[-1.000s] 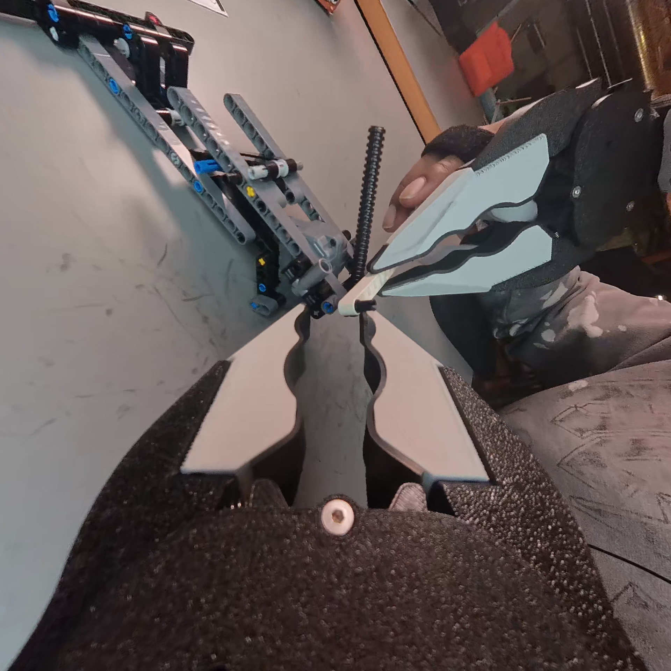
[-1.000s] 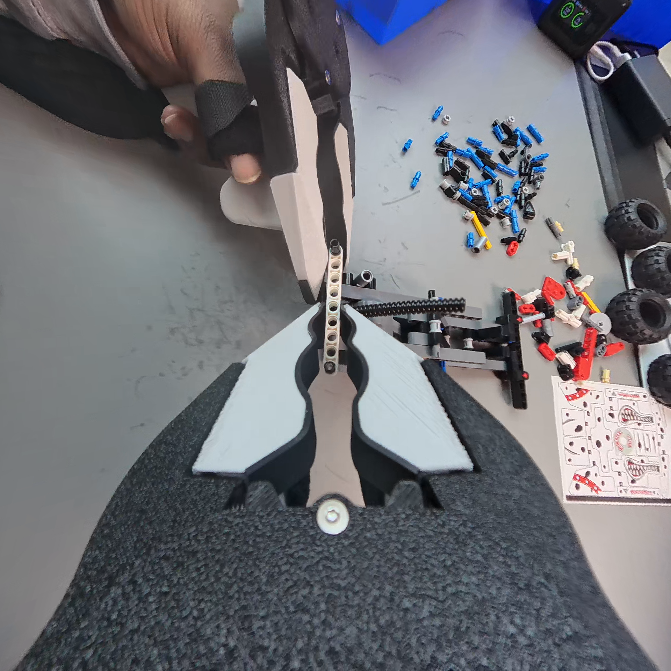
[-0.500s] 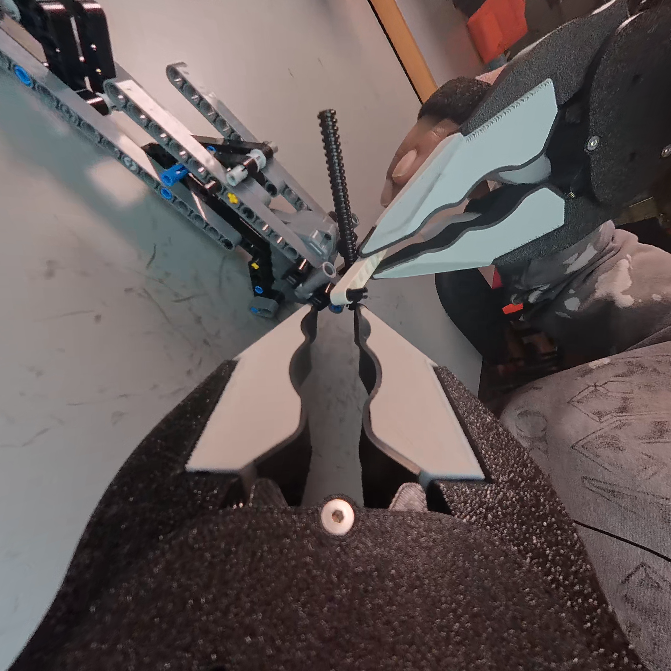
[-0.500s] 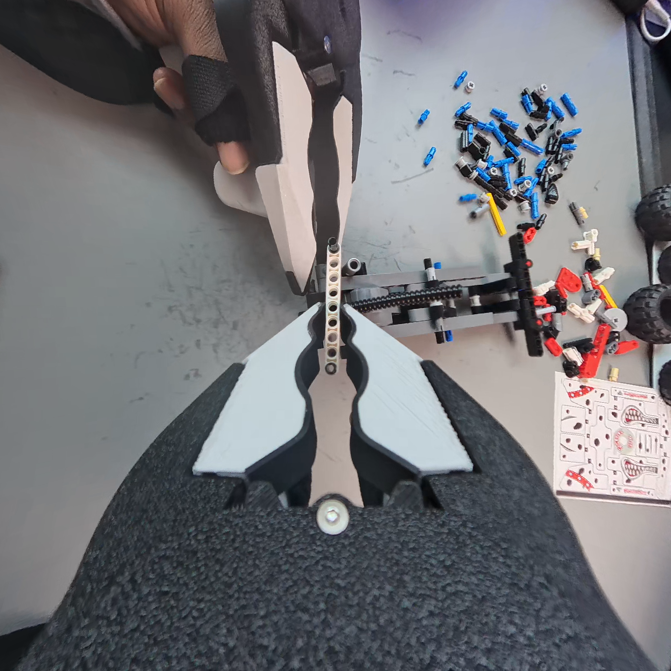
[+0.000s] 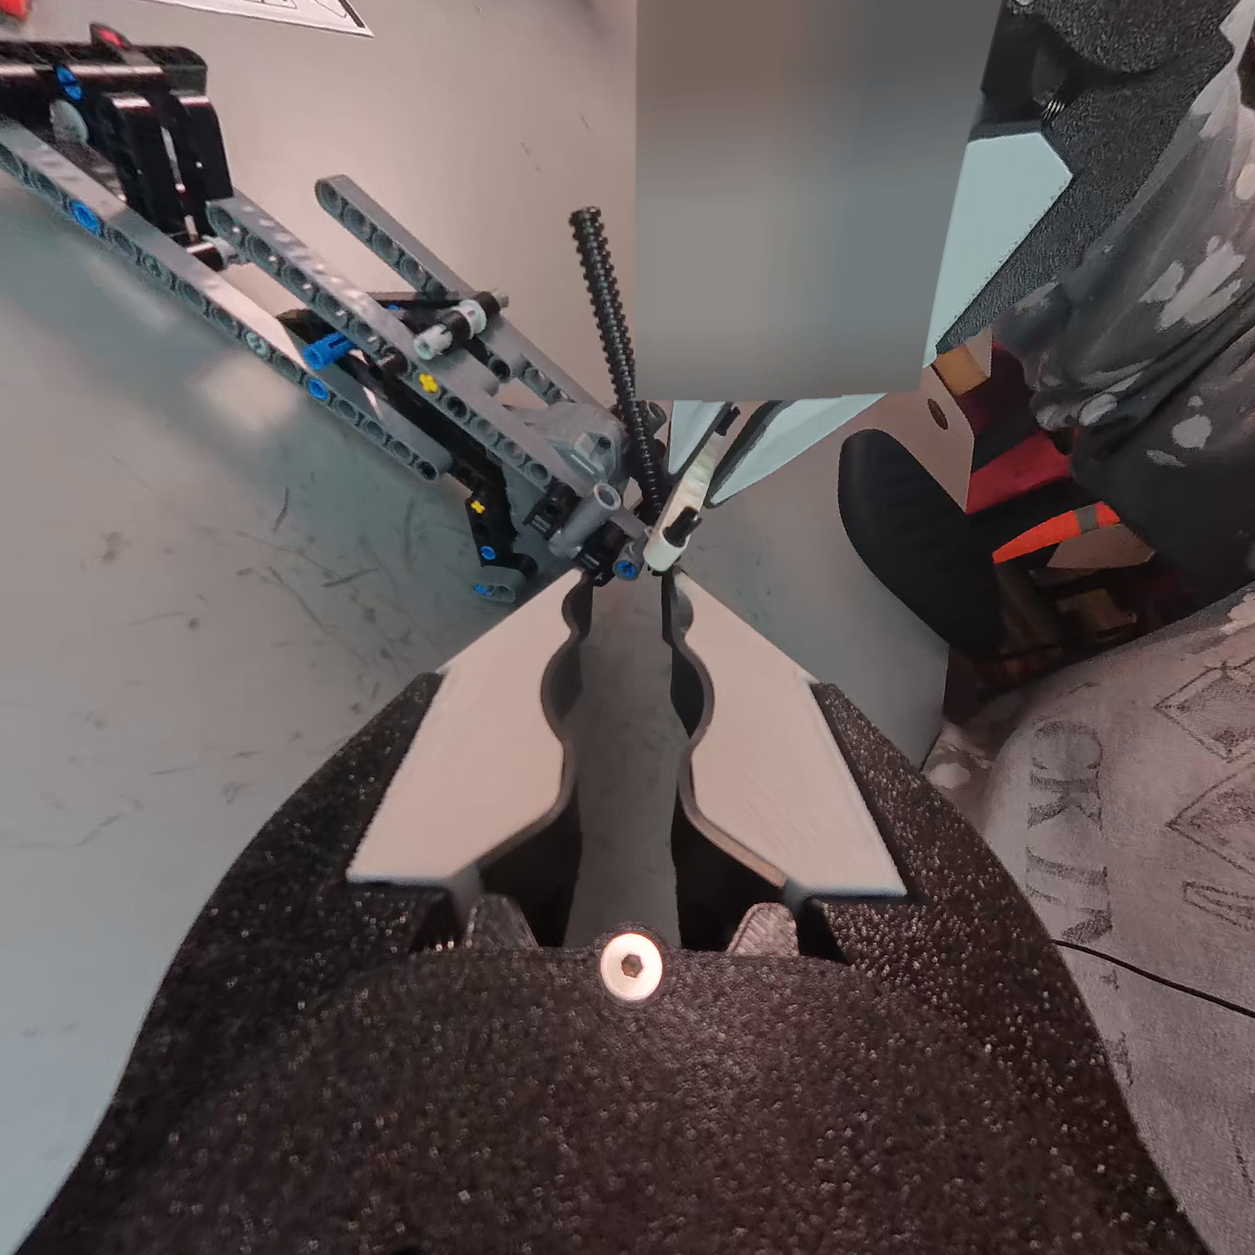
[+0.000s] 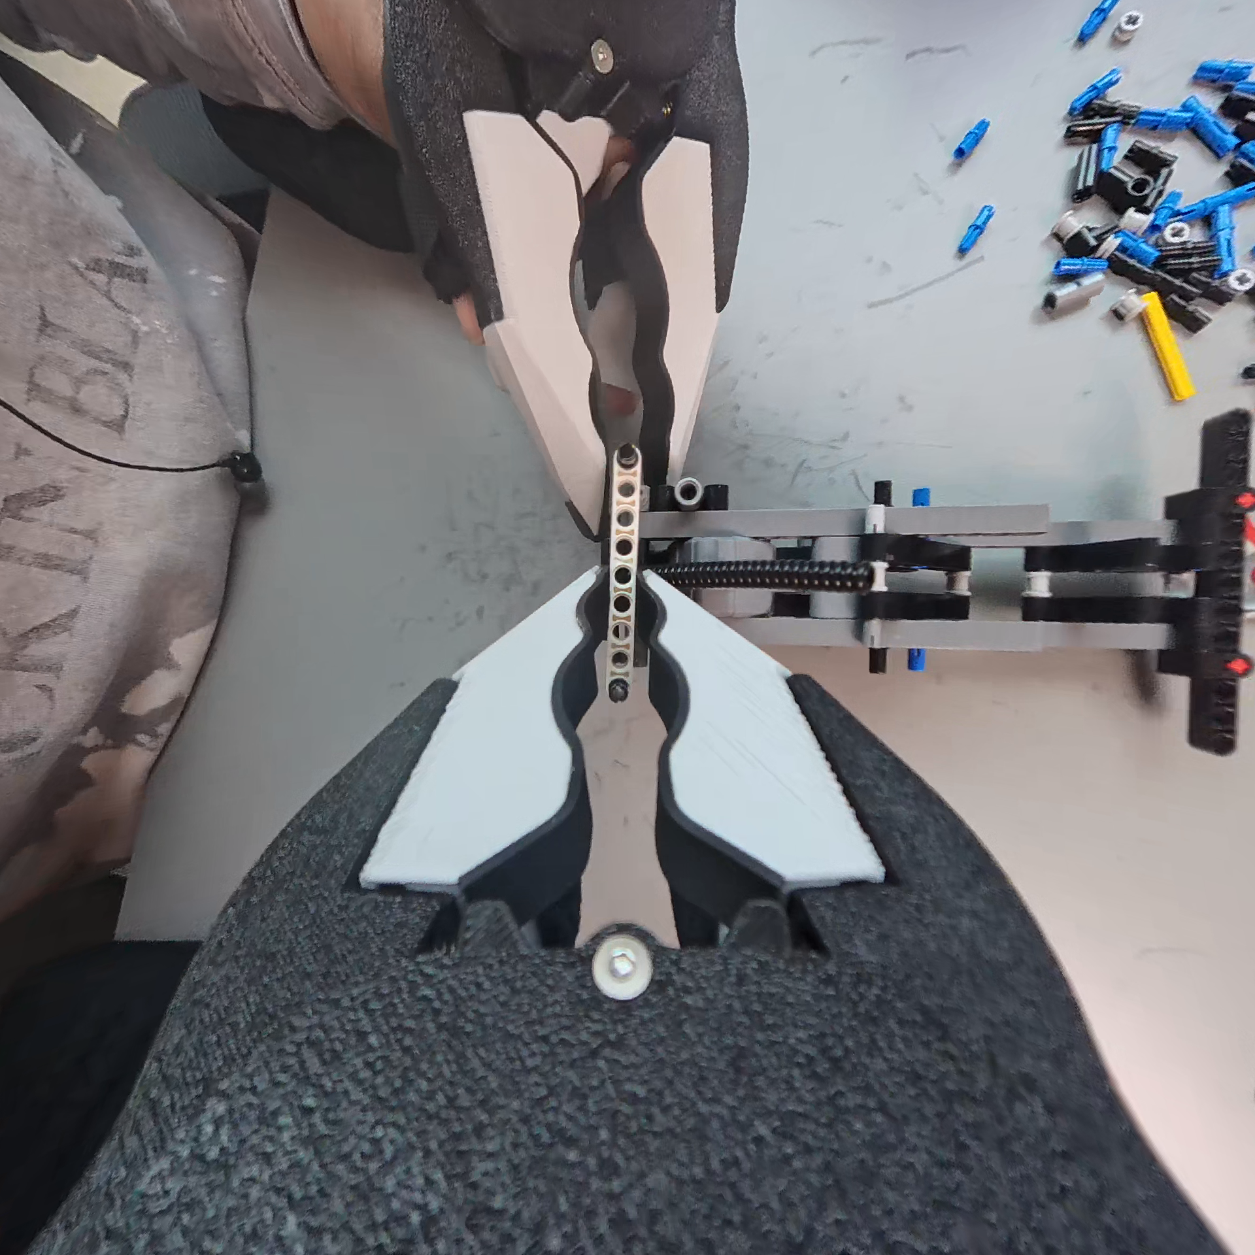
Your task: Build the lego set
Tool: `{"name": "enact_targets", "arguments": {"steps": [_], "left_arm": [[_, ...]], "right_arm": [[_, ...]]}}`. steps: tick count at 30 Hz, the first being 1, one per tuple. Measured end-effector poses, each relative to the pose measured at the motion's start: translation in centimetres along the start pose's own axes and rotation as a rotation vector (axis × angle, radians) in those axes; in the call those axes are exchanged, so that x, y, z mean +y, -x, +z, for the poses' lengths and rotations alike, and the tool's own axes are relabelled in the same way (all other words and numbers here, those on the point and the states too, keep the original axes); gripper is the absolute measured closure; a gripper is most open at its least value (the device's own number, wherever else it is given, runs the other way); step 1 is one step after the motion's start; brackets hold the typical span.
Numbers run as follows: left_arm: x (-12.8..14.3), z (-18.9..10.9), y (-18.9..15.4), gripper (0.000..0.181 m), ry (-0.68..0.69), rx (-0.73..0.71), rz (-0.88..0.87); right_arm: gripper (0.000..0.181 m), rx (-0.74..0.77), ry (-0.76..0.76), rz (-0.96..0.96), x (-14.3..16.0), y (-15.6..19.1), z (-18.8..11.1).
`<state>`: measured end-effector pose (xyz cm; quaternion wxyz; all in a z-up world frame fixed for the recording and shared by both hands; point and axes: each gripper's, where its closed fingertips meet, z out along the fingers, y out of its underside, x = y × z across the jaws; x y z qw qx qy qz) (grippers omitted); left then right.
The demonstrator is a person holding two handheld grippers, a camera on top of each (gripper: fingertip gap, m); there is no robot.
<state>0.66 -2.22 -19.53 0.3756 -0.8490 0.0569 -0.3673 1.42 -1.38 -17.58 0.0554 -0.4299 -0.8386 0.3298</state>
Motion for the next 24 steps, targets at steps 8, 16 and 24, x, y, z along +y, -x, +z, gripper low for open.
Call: {"name": "enact_targets", "arguments": {"steps": [8,16,24], "left_arm": [[0.04,-0.11,0.32,0.181,-0.008,-0.01,-0.006],[0.28,-0.22,-0.16,0.17,0.002,0.022,-0.002],[0.47,-0.21,-0.29,0.162,0.009,0.004,0.028]], "right_arm": [[0.174,0.037,-0.011,0.003,-0.48,-0.53,-0.55],[0.174,0.062,0.034,-0.035,-0.28,-0.32,-0.47],[0.174,0.028,0.045,-0.029,0.14,-0.15,0.04]]}}
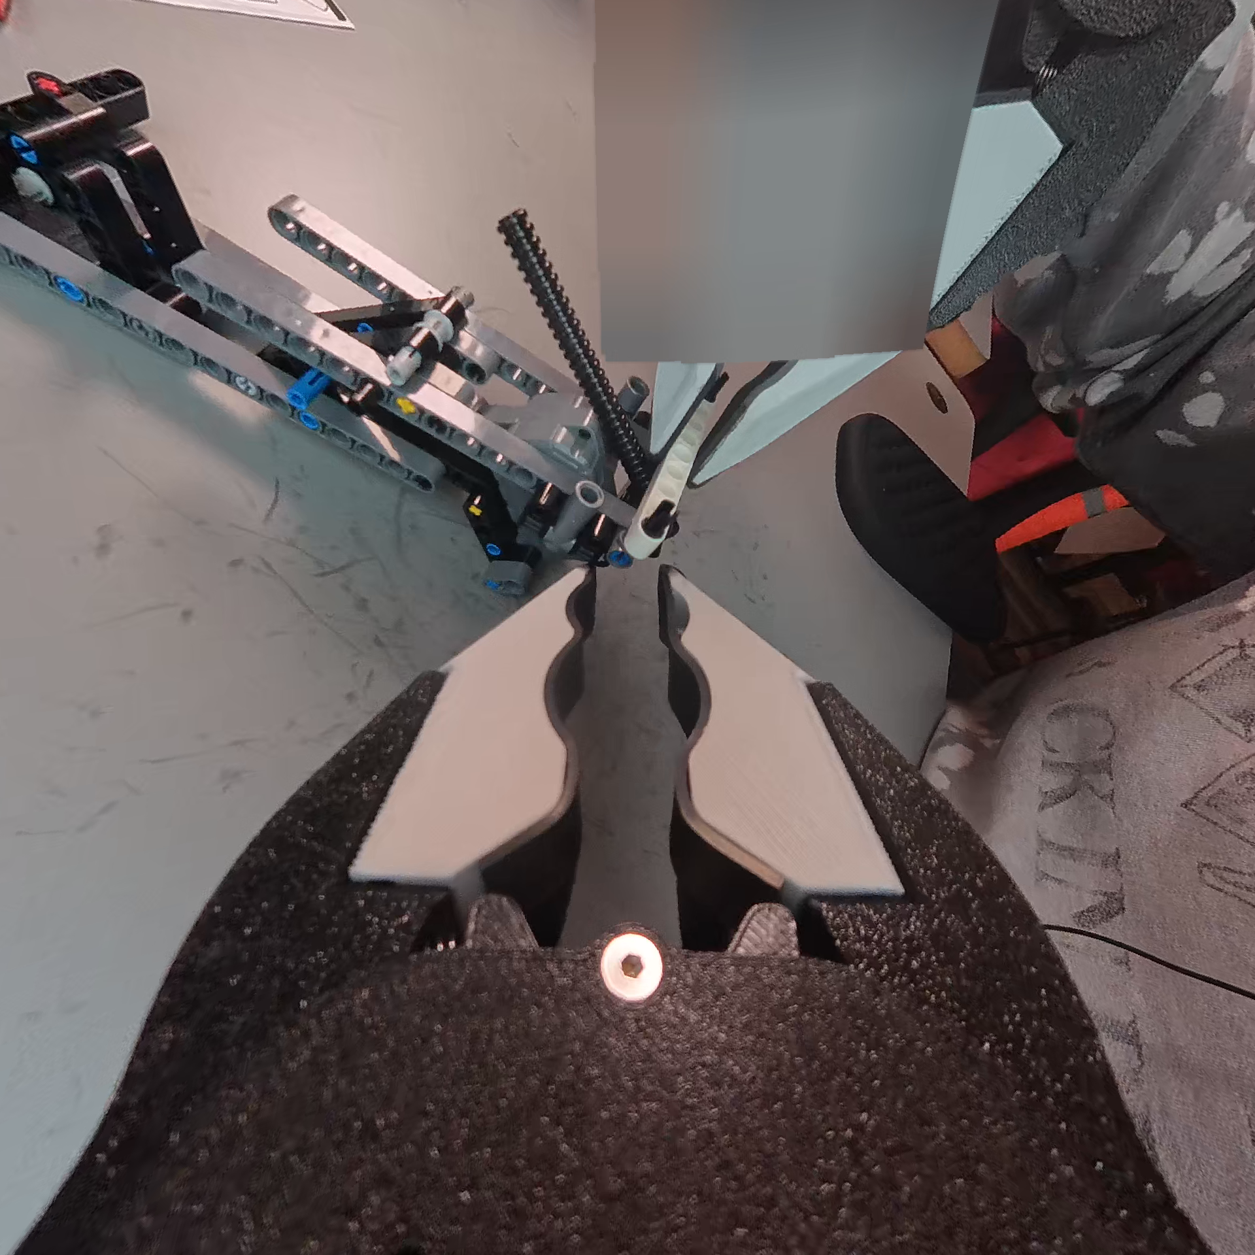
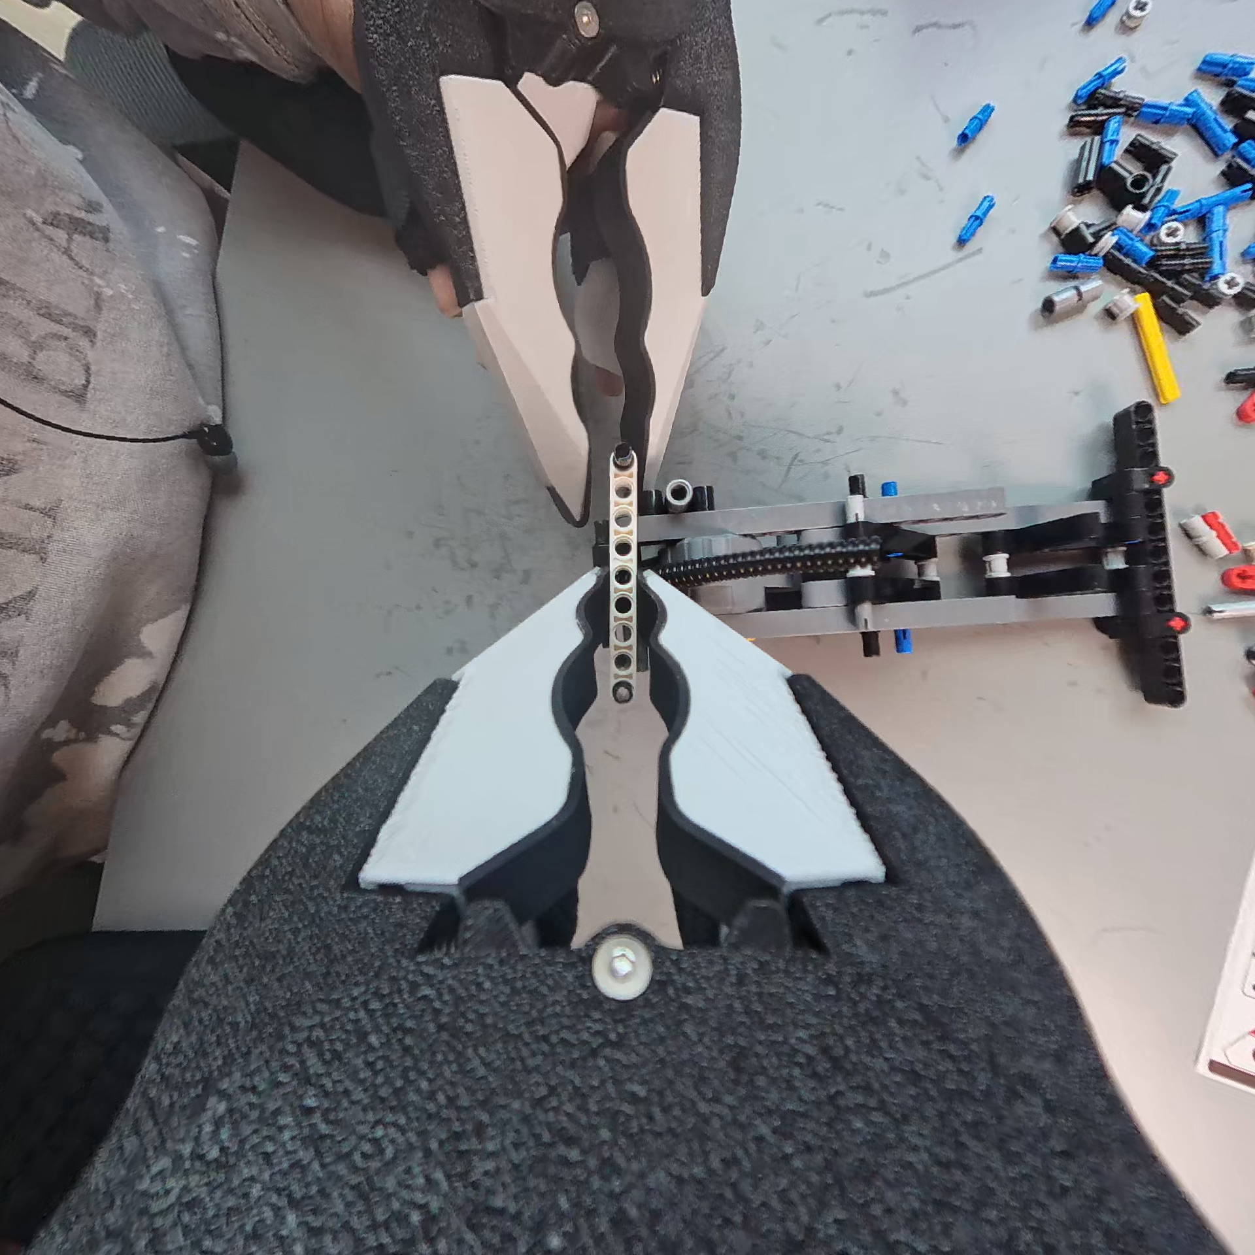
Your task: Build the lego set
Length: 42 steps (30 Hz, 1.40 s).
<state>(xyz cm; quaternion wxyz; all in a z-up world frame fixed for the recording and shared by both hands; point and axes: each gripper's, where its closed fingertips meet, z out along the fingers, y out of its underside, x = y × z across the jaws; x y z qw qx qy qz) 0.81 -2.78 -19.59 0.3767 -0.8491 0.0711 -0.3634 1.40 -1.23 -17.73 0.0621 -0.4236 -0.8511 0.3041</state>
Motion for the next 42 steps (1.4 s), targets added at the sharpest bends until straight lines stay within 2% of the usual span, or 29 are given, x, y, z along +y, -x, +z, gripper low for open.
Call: {"name": "enact_targets", "arguments": {"steps": [9,15,18,22,25,29,32,35,38,42], "left_arm": [[-0.1,-0.1,0.2,0.163,-0.012,-0.005,-0.011],[-0.3,-0.2,0.4,0.165,-0.021,-0.004,-0.032],[-0.4,-0.3,0.5,0.165,-0.025,0.0,-0.042],[-0.4,-0.3,0.5,0.163,-0.03,0.008,-0.053],[-0.5,-0.4,0.5,0.163,-0.034,0.009,-0.055],[-0.5,-0.4,0.5,0.163,-0.034,0.007,-0.051],[-0.5,-0.4,0.5,0.163,-0.034,0.007,-0.05],[-0.6,-0.5,0.5,0.162,-0.04,-0.001,-0.044],[-0.8,-0.7,0.5,0.16,-0.052,-0.004,-0.037],[-1.4,-1.6,0.4,0.16,-0.096,-0.008,0.014]], "right_arm": [[0.167,0.054,0.038,-0.088,-0.4,-0.2,-0.1],[0.166,0.14,0.043,-0.222,-1.0,0.2,0.3],[0.16,0.217,0.041,-0.301,-1.0,0.8,0.4],[0.149,0.425,0.041,-0.389,-0.2,-0.1,0.6],[0.148,0.55,-0.032,-0.433,0.0,-0.1,-0.1],[0.154,0.702,-0.05,-0.51,1.1,-0.4,-0.5],[0.17,0.749,-0.054,-0.553,1.2,-0.5,-0.4],[0.171,0.705,-0.066,-0.526,1.1,-0.4,-0.6],[0.171,0.598,-0.163,-0.412,0.1,0.0,-1.7],[0.171,0.292,-0.125,-0.247,2.8,2.6,-1.7]]}}
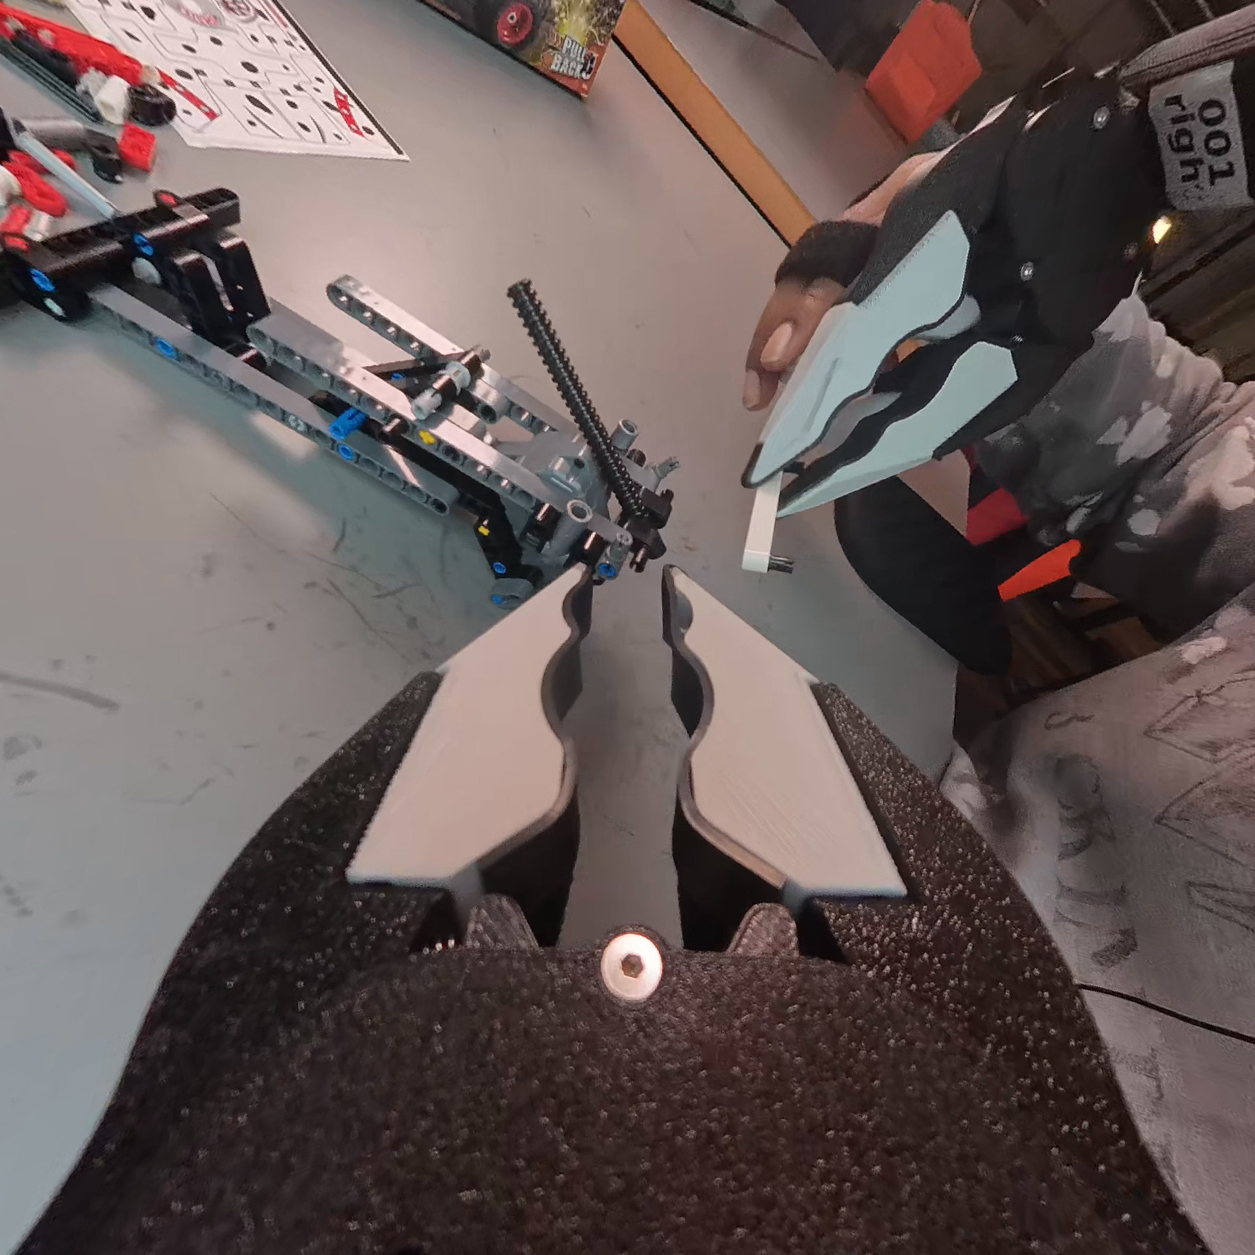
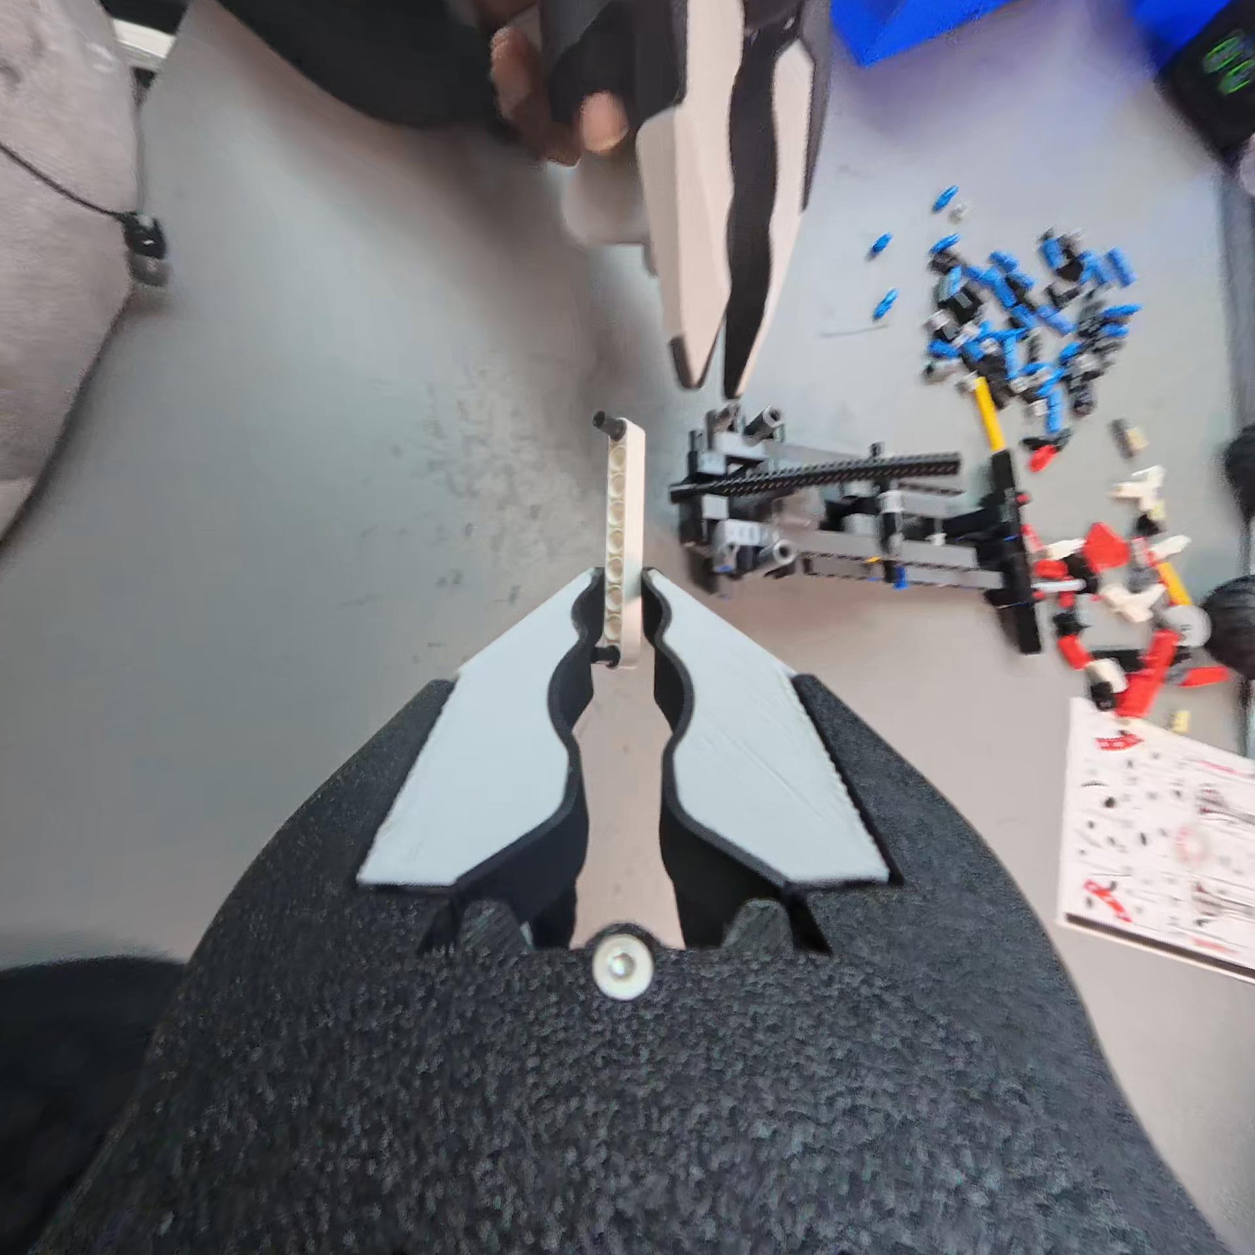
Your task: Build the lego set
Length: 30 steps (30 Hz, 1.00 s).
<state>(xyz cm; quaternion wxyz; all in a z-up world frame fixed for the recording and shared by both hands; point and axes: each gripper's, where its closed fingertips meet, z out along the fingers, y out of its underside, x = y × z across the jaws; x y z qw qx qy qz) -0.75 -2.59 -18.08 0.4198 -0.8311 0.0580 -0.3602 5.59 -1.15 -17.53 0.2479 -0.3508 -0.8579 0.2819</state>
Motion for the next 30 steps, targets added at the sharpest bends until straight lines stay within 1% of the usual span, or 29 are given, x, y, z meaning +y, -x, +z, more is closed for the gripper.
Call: {"name": "enact_targets", "arguments": {"steps": [2,3,5,7,9,12,15,18,21,23,26,28,30], "left_arm": [[-0.2,-0.4,0.4,0.161,-0.014,-0.031,0.032],[-0.3,-0.5,0.5,0.161,-0.015,-0.034,0.04],[-0.3,-0.2,0.8,0.159,-0.001,-0.052,0.053],[-0.3,0.3,1.4,0.156,0.018,-0.086,0.059],[-0.3,0.7,1.4,0.154,0.028,-0.079,0.04],[-0.4,1.1,1.3,0.16,0.029,-0.053,-0.006],[-0.6,1.1,1.6,0.163,0.014,-0.037,-0.059],[-0.8,1.1,1.8,0.165,0.002,-0.032,-0.091],[-0.9,1.1,2.0,0.166,-0.006,-0.02,-0.125],[-1.0,1.0,2.1,0.166,-0.011,-0.013,-0.143],[-1.1,1.0,2.2,0.166,-0.013,-0.012,-0.148],[-1.1,1.0,2.2,0.166,-0.013,-0.01,-0.148],[-1.1,1.0,2.2,0.166,-0.012,-0.013,-0.141]], "right_arm": [[0.171,-0.087,0.031,0.057,1.7,1.4,-0.1],[0.171,-0.105,0.034,0.085,2.3,1.8,0.1],[0.171,-0.157,0.03,0.14,3.0,2.7,0.8],[0.171,-0.181,0.052,0.153,3.6,3.1,1.5],[0.171,-0.186,0.063,0.144,3.9,3.1,2.1],[0.169,-0.208,0.05,0.151,3.8,3.0,2.6],[0.159,-0.217,0.003,0.169,3.4,2.6,2.5],[0.151,-0.179,-0.077,0.207,2.7,1.1,1.8],[0.151,-0.055,-0.148,0.233,2.0,-1.7,1.2],[0.152,0.041,-0.197,0.208,1.3,-3.1,0.9],[0.158,0.113,-0.238,0.175,0.4,-4.0,1.1],[0.164,0.128,-0.27,0.171,-0.2,-4.1,1.2],[0.164,0.118,-0.269,0.179,-0.3,-4.1,1.4]]}}
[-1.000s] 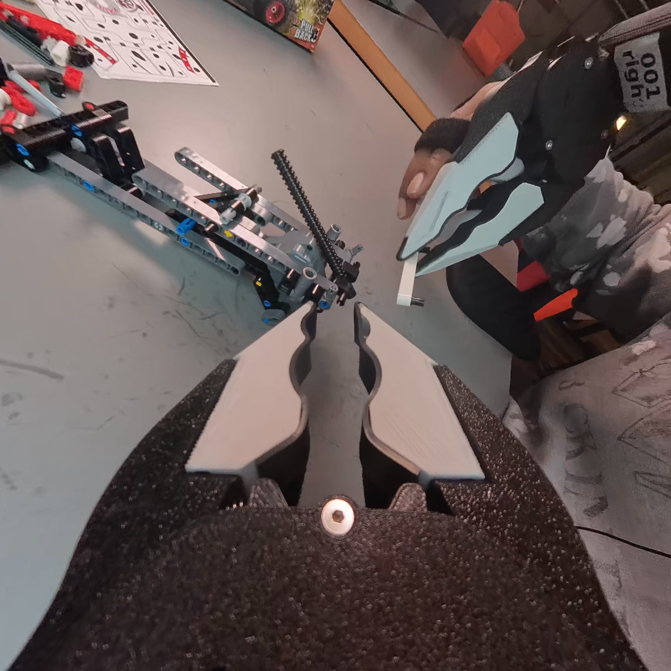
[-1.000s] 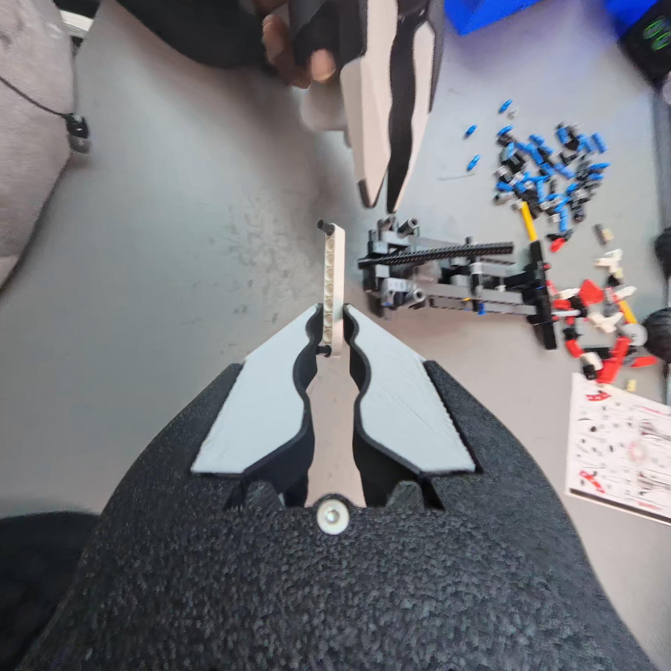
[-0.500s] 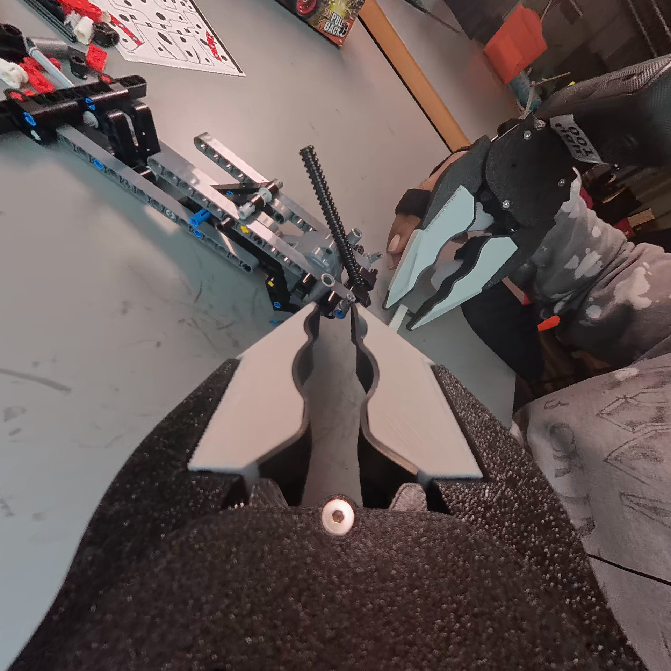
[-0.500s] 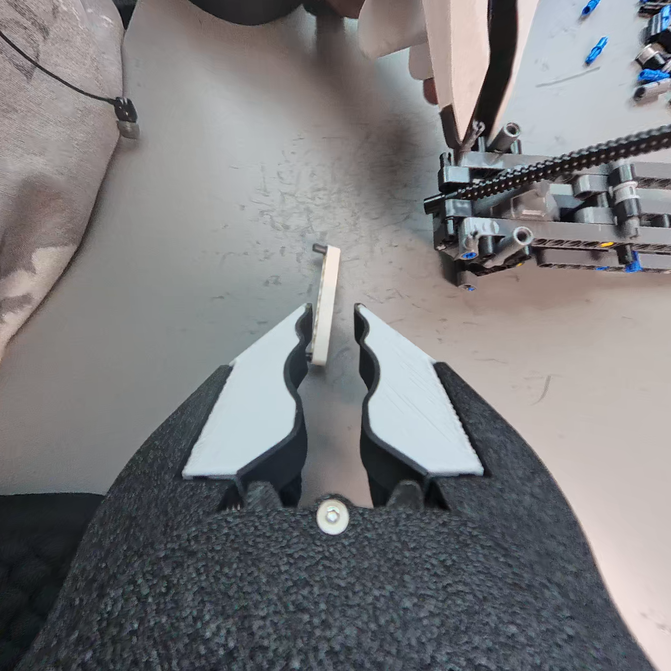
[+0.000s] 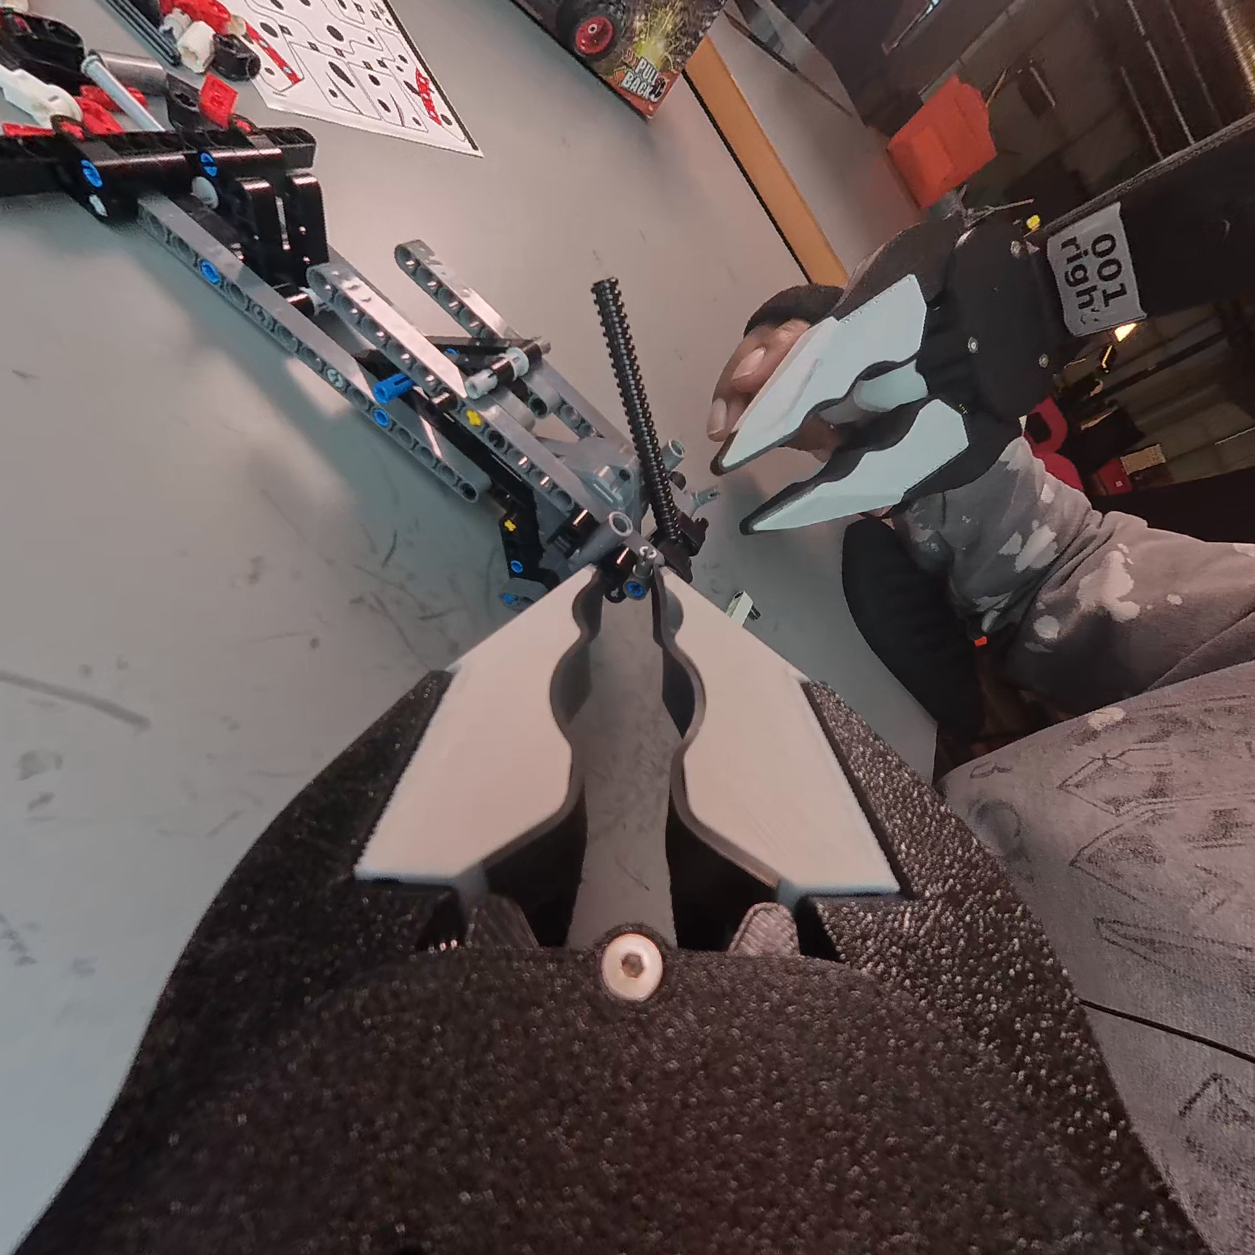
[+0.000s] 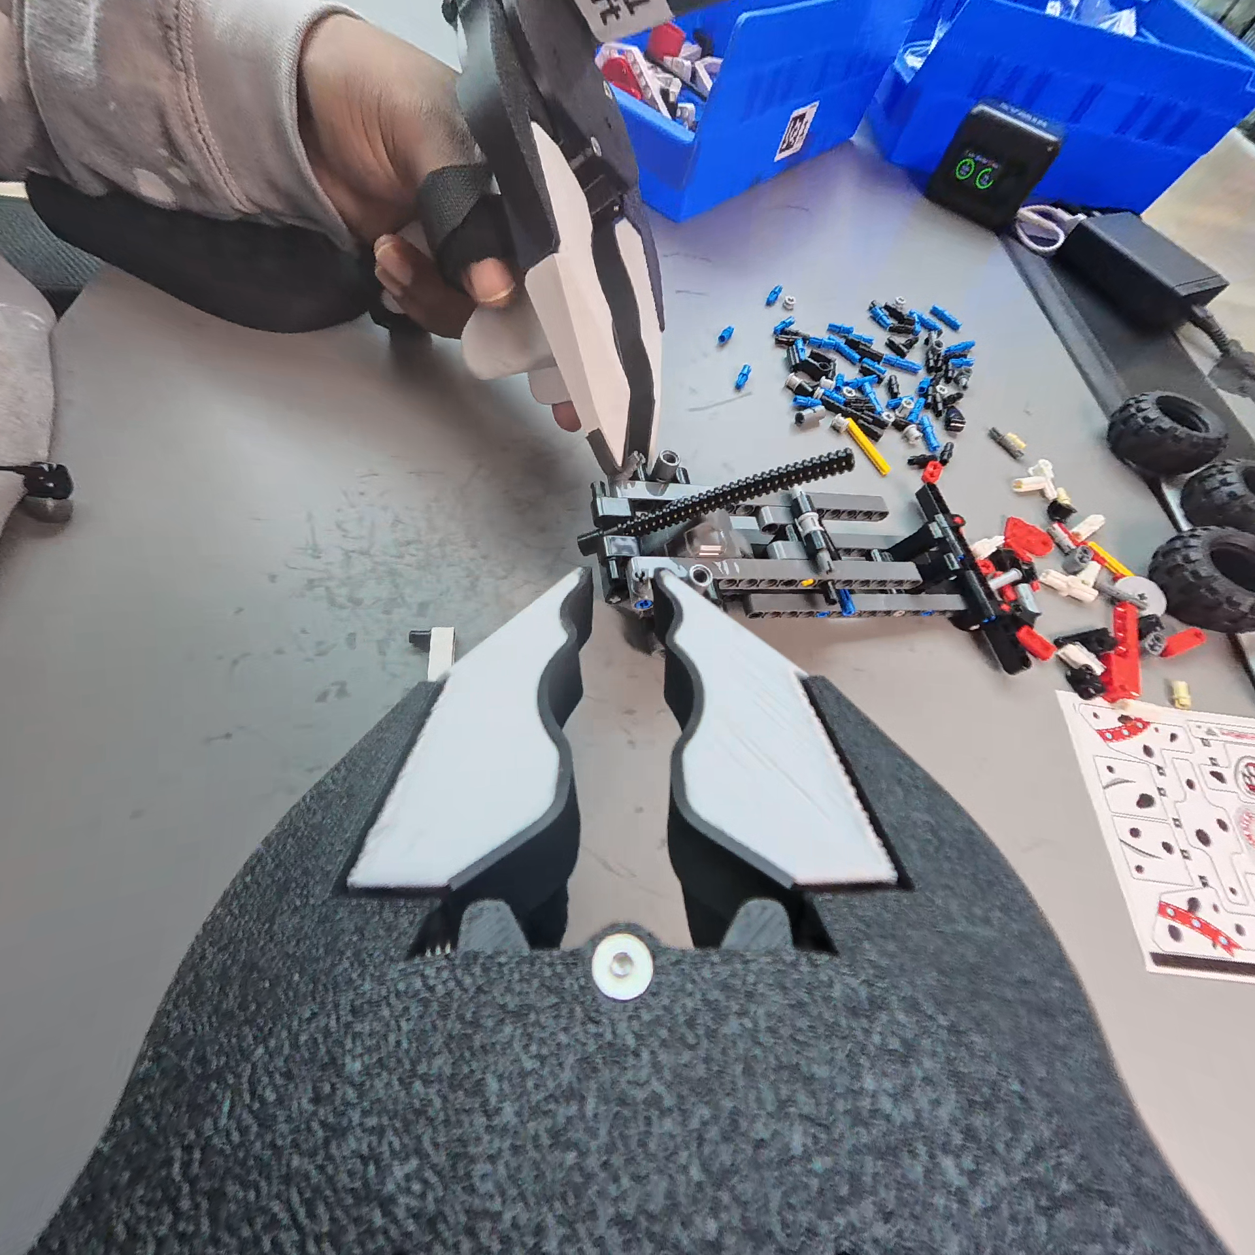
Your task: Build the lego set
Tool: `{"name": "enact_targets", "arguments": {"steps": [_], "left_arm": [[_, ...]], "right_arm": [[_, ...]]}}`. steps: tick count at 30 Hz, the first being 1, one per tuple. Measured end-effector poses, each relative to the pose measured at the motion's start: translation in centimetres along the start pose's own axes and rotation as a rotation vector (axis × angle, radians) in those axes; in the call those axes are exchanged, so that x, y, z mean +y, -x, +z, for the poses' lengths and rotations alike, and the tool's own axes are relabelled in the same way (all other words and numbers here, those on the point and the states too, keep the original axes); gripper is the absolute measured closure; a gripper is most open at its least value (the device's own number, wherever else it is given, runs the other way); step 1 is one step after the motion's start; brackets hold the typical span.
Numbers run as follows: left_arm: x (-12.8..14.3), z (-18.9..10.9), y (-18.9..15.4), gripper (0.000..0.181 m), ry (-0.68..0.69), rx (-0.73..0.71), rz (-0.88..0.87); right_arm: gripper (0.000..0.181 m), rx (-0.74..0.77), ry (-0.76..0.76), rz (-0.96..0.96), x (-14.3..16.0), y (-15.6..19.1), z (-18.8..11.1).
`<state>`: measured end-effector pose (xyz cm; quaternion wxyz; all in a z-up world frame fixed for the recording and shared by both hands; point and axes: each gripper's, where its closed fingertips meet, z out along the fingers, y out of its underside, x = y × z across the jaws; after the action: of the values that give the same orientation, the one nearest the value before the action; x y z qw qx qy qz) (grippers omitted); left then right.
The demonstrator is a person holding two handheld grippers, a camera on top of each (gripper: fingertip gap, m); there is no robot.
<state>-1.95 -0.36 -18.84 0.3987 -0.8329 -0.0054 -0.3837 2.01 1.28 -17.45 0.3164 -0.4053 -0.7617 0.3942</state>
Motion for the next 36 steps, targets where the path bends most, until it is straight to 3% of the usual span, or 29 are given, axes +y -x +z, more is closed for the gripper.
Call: {"name": "enact_targets", "arguments": {"steps": [14,18,21,36], "left_arm": [[-0.4,-0.2,-0.9,0.173,0.01,-0.08,0.377],[-0.5,-0.3,-0.4,0.166,0.03,-0.115,0.433],[-0.5,-0.3,-1.2,0.172,0.032,-0.064,0.452],[0.4,0.0,-1.3,0.175,0.064,-0.075,0.571]], "right_arm": [[0.176,-0.062,-0.005,0.098,0.4,-0.5,0.7],[0.176,-0.113,-0.024,0.131,0.4,-0.2,0.7],[0.176,-0.116,-0.028,0.128,0.3,-0.1,0.7],[0.177,-0.14,-0.041,0.19,0.3,0.2,0.5]]}}
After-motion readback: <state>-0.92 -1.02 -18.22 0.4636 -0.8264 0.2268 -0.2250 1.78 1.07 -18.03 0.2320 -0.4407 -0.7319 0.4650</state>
